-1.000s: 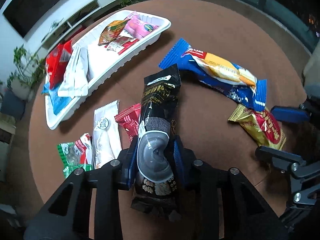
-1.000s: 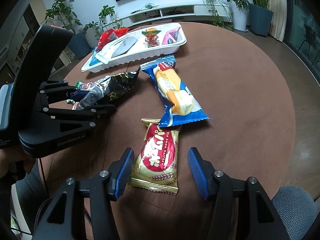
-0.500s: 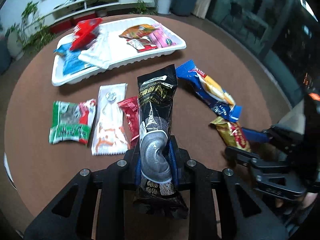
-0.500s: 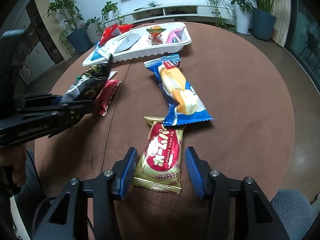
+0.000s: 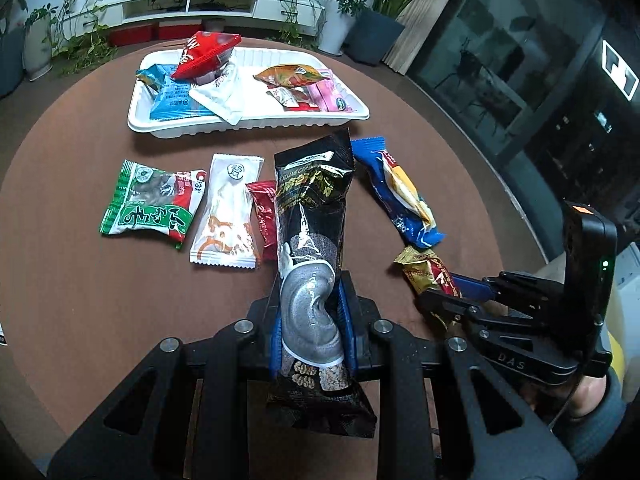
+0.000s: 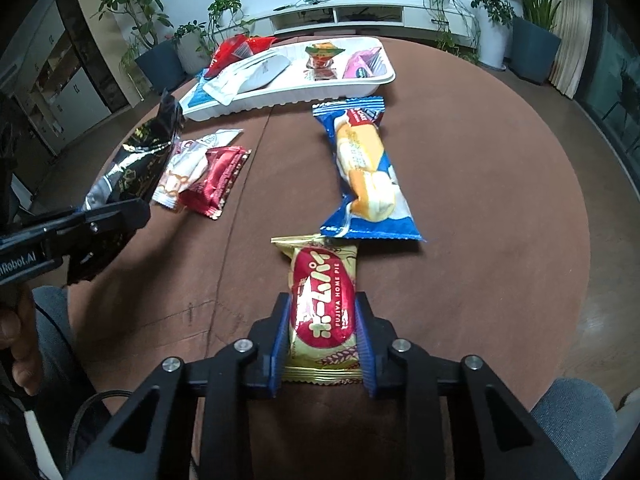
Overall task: Organize snacks
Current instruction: 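Carry the black packet with the left tool and gold packet with the right tool into the tray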
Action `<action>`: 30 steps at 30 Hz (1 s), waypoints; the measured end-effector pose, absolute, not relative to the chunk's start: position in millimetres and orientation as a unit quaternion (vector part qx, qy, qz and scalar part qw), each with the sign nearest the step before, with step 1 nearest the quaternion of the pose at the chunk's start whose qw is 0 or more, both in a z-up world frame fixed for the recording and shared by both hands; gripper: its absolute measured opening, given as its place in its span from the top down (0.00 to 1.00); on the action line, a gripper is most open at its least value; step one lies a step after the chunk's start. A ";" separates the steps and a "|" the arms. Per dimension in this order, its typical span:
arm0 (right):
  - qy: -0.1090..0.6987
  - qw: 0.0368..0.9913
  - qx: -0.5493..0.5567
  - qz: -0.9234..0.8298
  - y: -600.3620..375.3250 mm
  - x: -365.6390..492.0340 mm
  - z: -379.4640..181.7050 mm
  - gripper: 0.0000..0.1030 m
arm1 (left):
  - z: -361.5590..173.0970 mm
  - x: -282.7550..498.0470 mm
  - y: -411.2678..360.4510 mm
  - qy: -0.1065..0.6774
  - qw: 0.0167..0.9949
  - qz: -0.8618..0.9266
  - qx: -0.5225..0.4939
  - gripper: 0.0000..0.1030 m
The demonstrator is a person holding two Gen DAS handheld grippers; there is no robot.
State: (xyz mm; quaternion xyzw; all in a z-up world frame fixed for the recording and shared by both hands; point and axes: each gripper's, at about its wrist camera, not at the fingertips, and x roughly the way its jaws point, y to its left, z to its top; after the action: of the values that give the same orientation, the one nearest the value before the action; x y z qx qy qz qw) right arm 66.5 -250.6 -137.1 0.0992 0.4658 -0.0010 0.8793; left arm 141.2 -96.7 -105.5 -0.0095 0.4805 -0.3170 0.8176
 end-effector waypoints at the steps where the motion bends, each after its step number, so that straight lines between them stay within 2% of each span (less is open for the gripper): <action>1: 0.463 0.880 0.104 0.004 -249.4 65.0 -134.2 0.69 | -105.1 140.8 -95.4 0.479 0.818 -0.318 -0.012 0.80; 16: 0.408 0.871 0.254 0.098 -281.2 73.2 -86.9 0.69 | -65.5 165.3 -98.2 0.450 0.829 -0.328 -0.046 0.80; 24: 0.334 0.904 0.258 0.062 -331.6 109.0 -23.3 0.69 | -27.9 234.2 -123.1 0.425 0.851 -0.305 -0.052 0.80; 30: 0.321 0.915 0.238 0.052 -347.1 182.7 5.5 0.69 | -33.7 287.9 -156.9 0.433 0.862 -0.260 -0.038 0.80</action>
State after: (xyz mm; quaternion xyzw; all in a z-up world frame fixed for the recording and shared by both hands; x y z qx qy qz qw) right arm 182.7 -347.1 5.5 0.2375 0.3211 0.0523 0.9153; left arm 287.9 -156.9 -33.7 -0.0380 0.4330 -0.2600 0.8623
